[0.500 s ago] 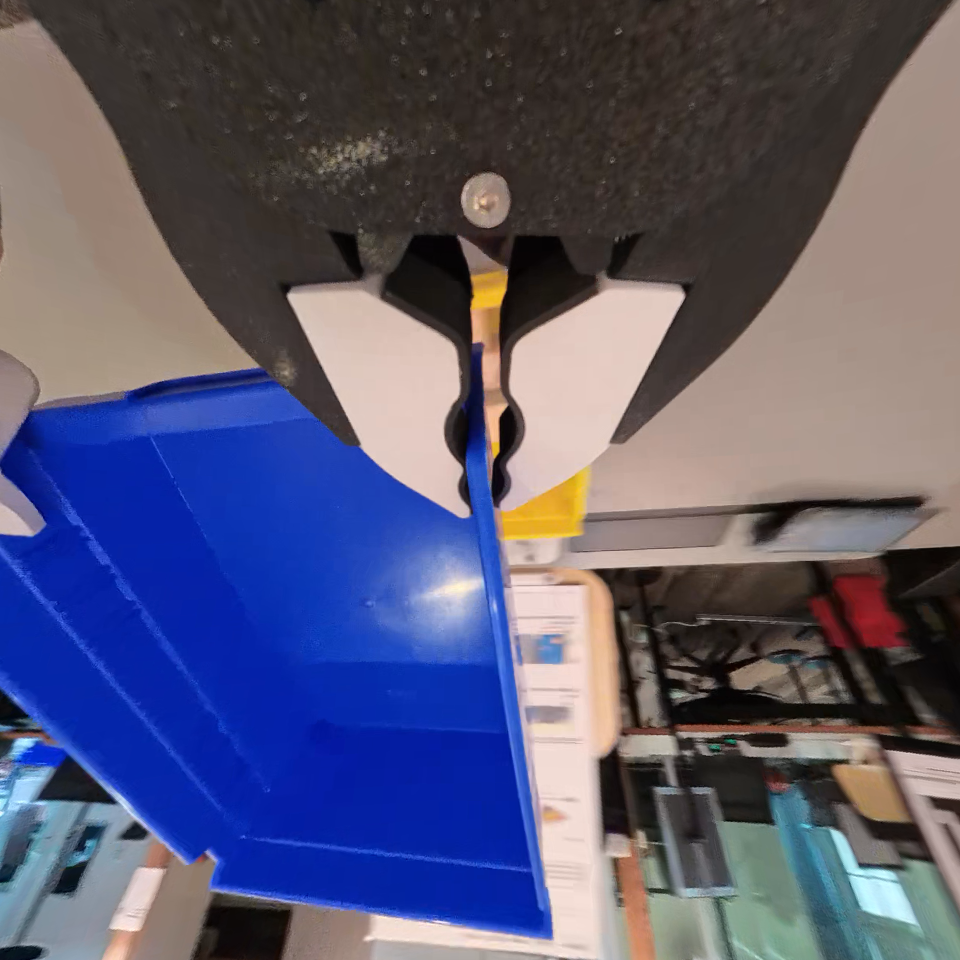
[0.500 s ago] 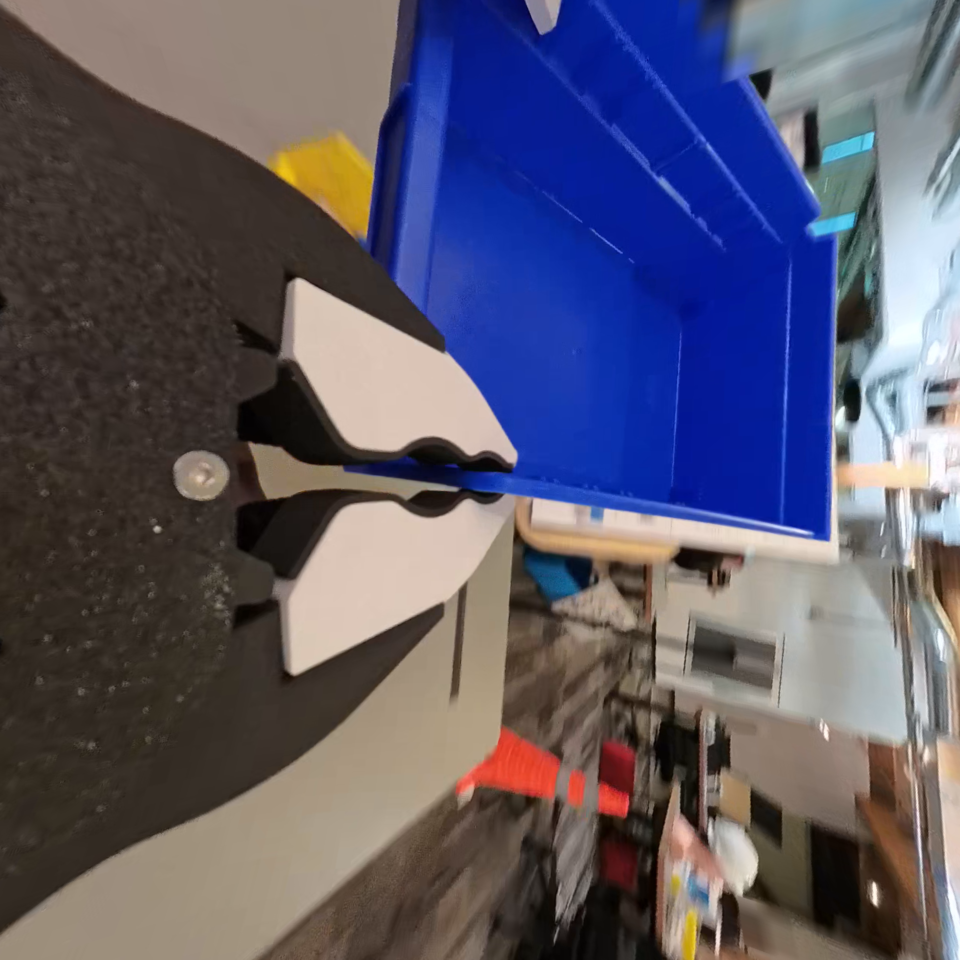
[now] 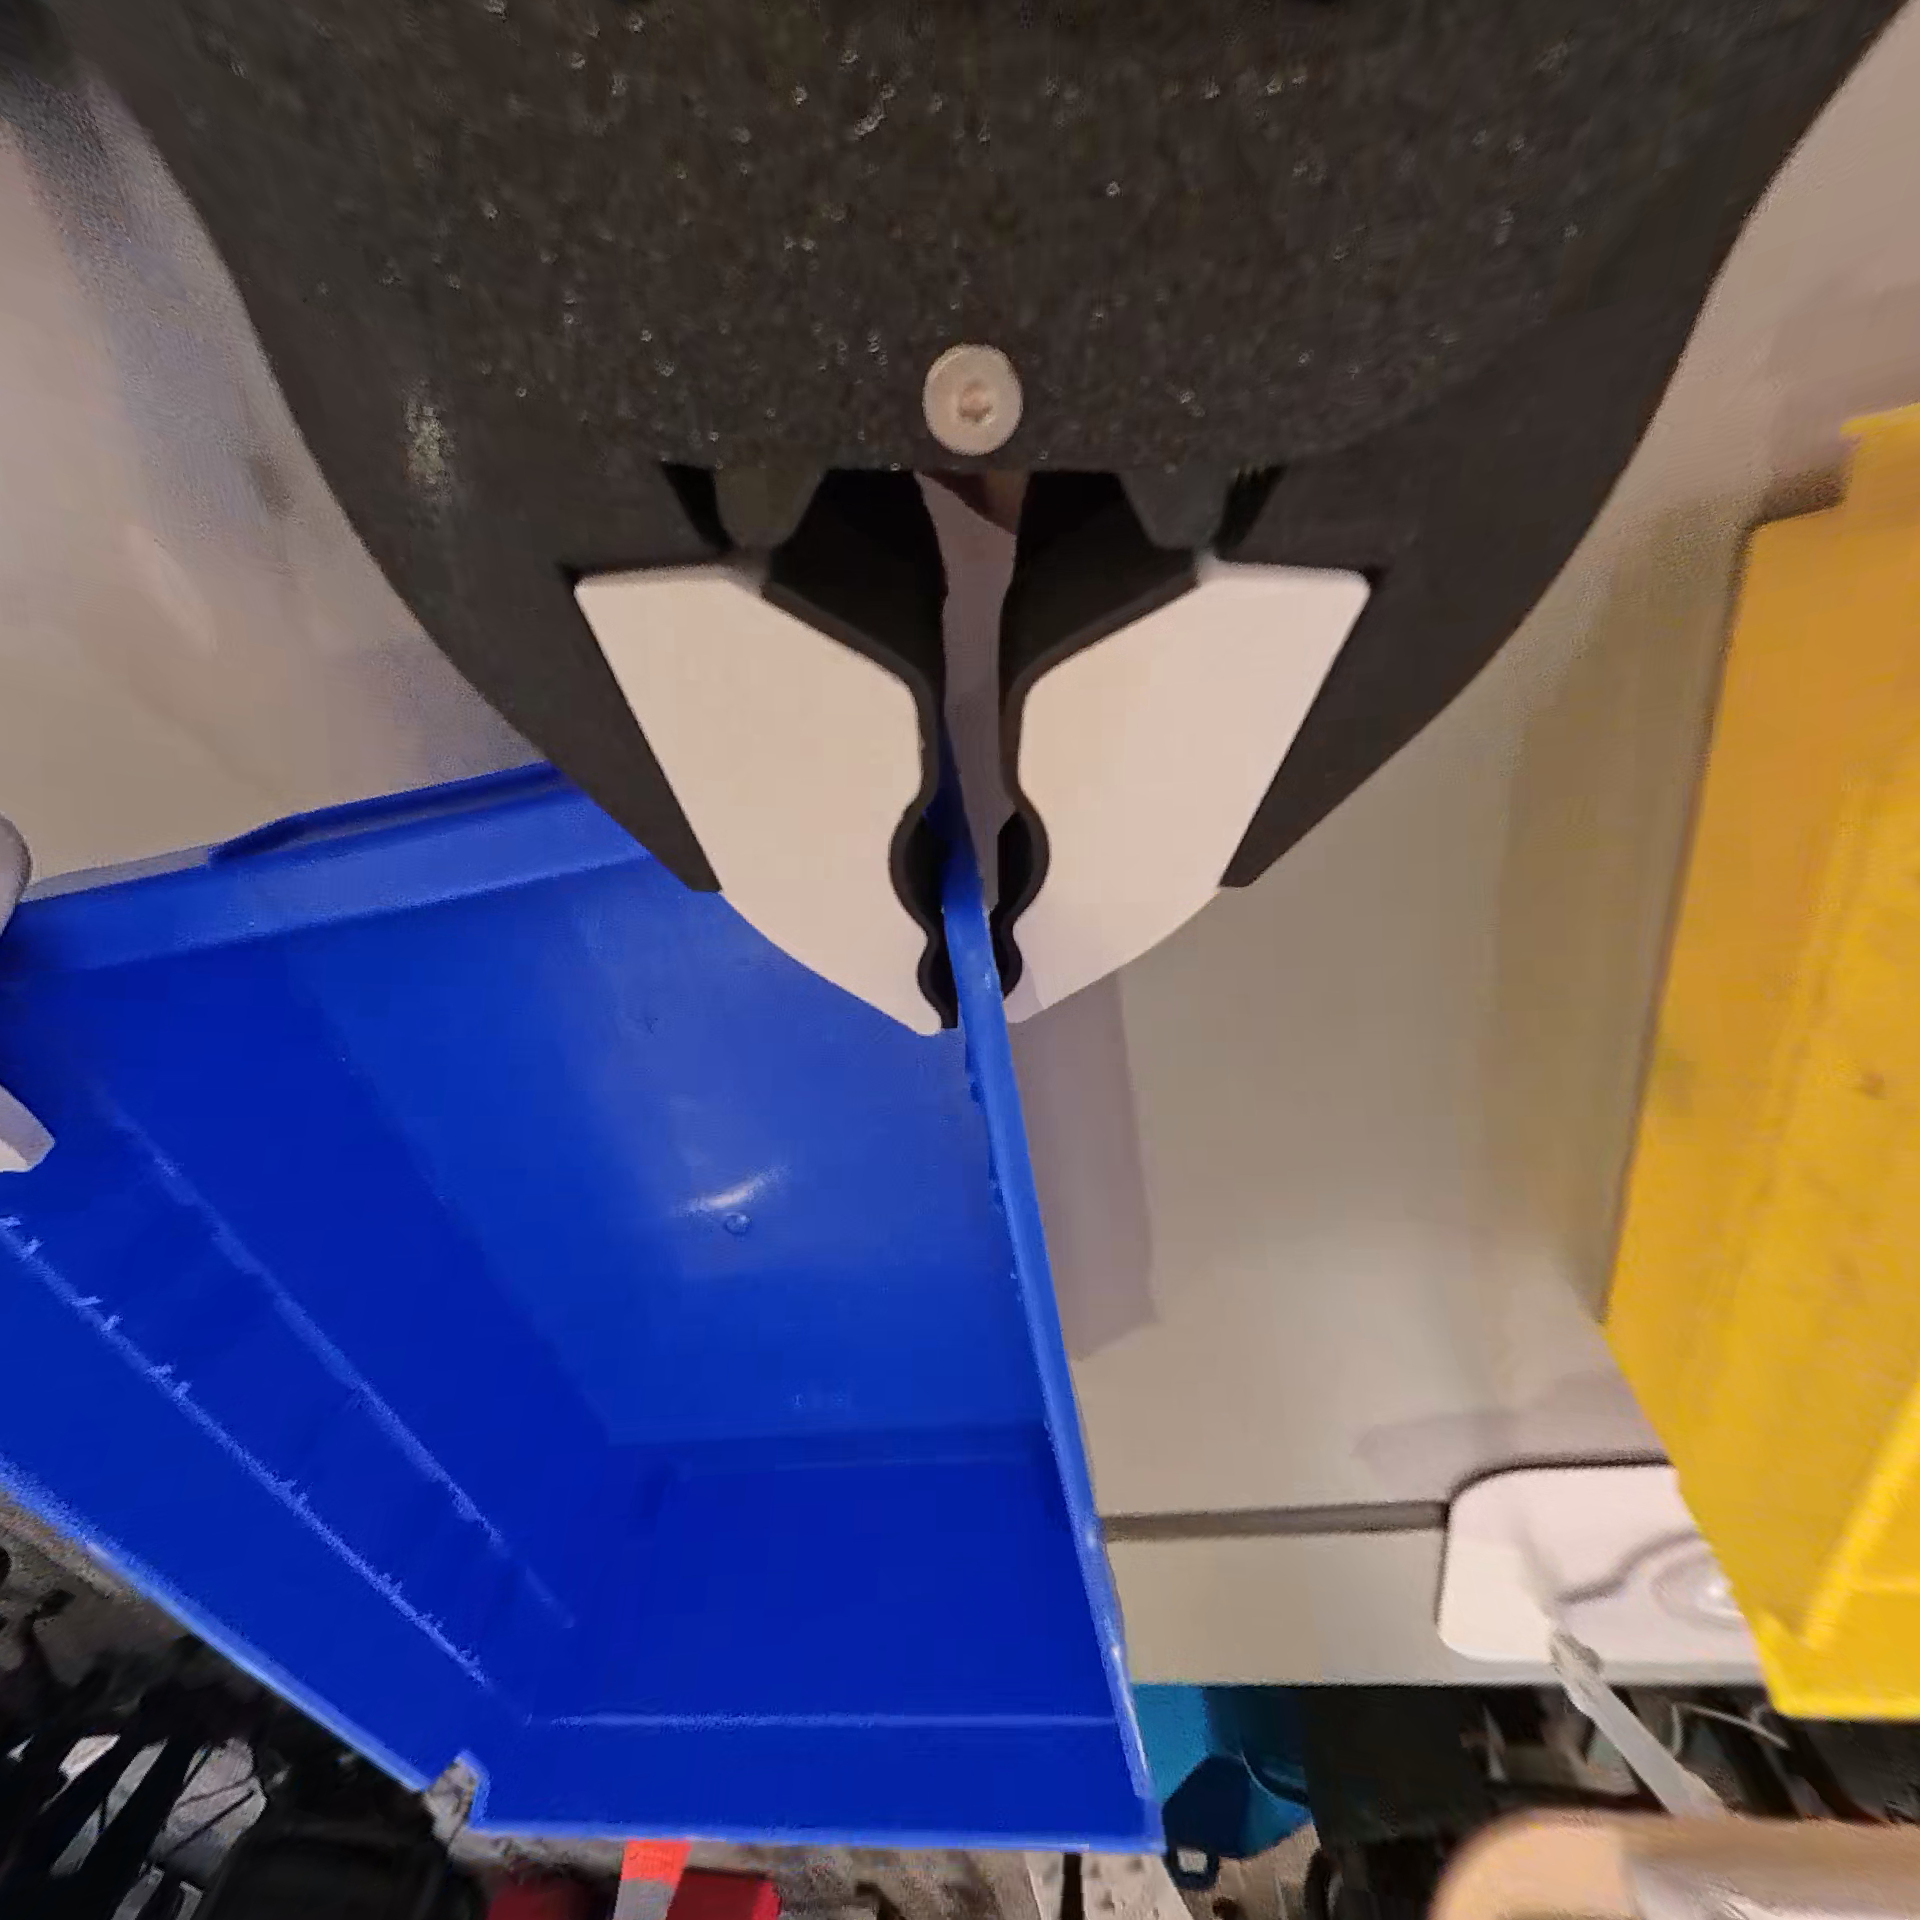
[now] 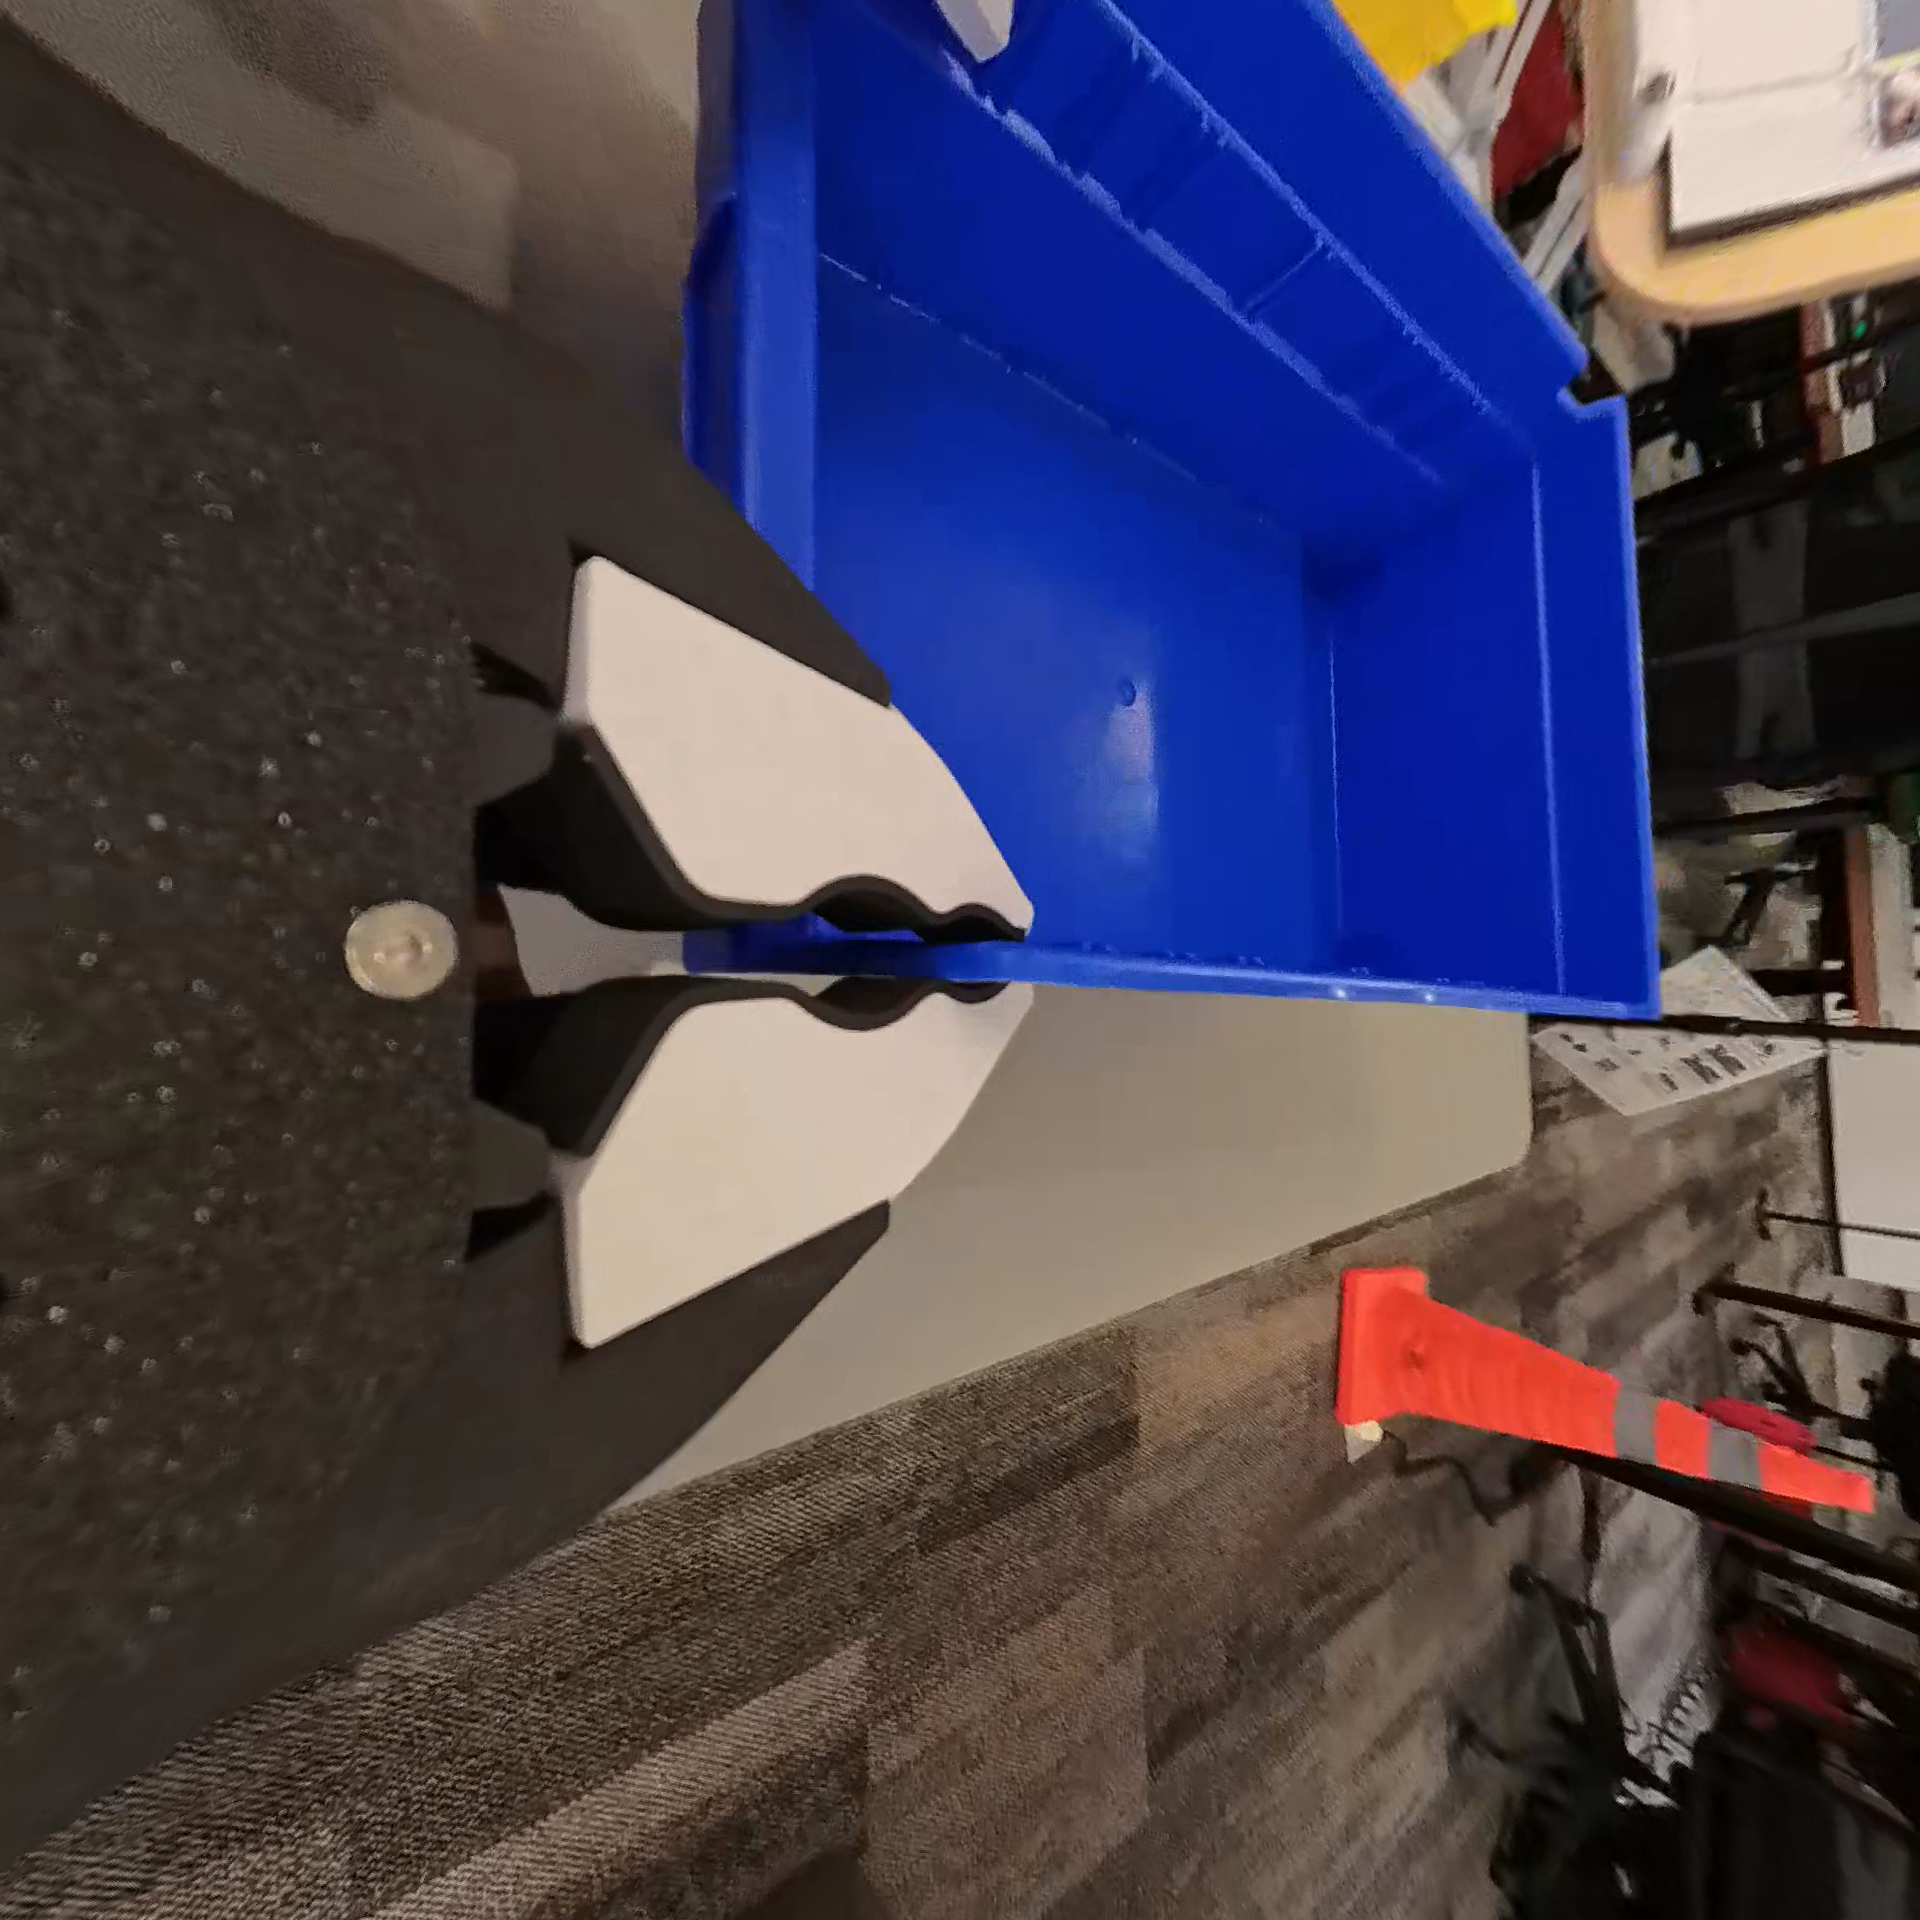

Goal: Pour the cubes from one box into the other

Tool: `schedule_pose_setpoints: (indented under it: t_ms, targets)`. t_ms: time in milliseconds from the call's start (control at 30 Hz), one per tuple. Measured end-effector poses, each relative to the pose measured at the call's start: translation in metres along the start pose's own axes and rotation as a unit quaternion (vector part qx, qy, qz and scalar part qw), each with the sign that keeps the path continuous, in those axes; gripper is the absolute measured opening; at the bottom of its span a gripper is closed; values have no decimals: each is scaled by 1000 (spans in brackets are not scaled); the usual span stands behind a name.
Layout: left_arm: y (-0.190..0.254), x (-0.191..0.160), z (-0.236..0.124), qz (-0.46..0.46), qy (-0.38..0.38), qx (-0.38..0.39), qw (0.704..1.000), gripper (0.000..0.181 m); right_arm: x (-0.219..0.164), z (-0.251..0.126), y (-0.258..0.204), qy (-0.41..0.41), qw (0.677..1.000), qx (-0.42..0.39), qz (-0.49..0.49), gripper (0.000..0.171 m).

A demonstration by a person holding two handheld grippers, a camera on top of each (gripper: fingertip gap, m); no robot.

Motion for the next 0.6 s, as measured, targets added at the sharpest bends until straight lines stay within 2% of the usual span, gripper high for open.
schedule_pose_setpoints:
  t_ms: [233,333,367,433,533,600]
  targets:
    - [-6,-14,20,11,-5,29,1000,5,-25,25,-1,-46,998,6,43,3]
    - [-3,-15,13,34,-17,-12,999,19,-26,20,-1,-54,997,7,51,4]
    - [-5,-14,6,39,-23,-28,999,32,-23,16,0,-52,997,0,49,12]
    - [-13,-8,-19,60,-26,-68,996,45,-7,2,2,-33,999,-26,34,31]
    - [-52,15,-72,82,12,-112,990,50,32,-29,-7,25,998,-63,-5,31]
    - [-106,32,-98,102,45,-80,991,50,57,-39,-40,52,998,-32,-27,31]
Point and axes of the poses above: each gripper's, where its closed fingertips meet, z out along the fingers, x out of its top, y = z × x across the jaws, the point moved 3 cm from there along -z, back along the fingers, and after that the axes turned 6 degrees about x, right-handed, at the moved point
